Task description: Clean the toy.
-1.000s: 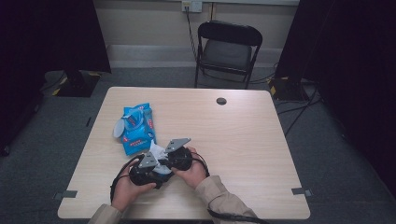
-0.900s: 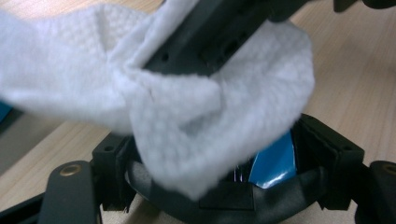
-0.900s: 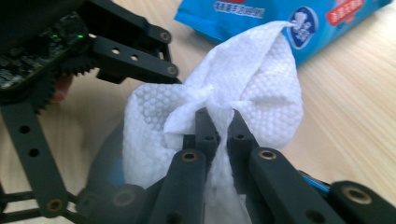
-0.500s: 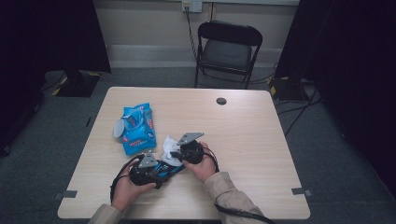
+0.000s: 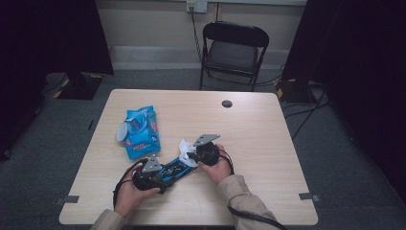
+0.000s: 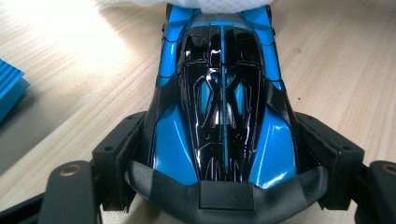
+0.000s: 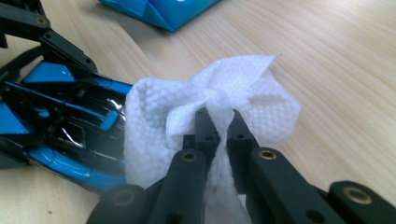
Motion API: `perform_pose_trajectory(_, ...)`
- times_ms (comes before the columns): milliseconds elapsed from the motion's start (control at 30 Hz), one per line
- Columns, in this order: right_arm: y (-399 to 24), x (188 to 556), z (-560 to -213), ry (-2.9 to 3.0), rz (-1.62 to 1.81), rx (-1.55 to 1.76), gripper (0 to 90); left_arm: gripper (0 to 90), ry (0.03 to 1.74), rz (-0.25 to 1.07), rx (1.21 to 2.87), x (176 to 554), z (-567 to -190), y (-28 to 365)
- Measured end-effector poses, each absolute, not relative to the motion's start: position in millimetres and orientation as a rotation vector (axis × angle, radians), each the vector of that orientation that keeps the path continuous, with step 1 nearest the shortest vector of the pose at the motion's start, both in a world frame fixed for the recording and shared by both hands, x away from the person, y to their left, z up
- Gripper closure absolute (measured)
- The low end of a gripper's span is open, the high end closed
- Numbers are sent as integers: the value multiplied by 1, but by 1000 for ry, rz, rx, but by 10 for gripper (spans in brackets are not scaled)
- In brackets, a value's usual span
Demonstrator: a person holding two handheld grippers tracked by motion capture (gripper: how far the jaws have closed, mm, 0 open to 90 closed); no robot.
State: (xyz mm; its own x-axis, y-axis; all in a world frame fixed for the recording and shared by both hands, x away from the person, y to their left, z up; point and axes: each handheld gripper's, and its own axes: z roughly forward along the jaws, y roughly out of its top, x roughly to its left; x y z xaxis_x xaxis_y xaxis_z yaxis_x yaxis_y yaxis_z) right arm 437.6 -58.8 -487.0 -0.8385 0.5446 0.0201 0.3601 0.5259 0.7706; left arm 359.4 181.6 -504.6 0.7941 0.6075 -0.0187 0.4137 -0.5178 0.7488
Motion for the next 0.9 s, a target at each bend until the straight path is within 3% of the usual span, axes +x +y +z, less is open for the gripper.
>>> perform_pose_trajectory(567, -101, 433, -497, 2504, 1193, 858, 867, 238, 749, 312, 2195, 359, -504, 182)
perform_pose_trajectory(667, -110, 431, -497, 2491, 1198, 867, 866, 190, 737, 303, 2202, 360, -505, 179)
perform_pose_trajectory(900, -126, 426, -497, 2474, 1218, 893, 865, 178, 732, 309, 2207, 360, -494, 177)
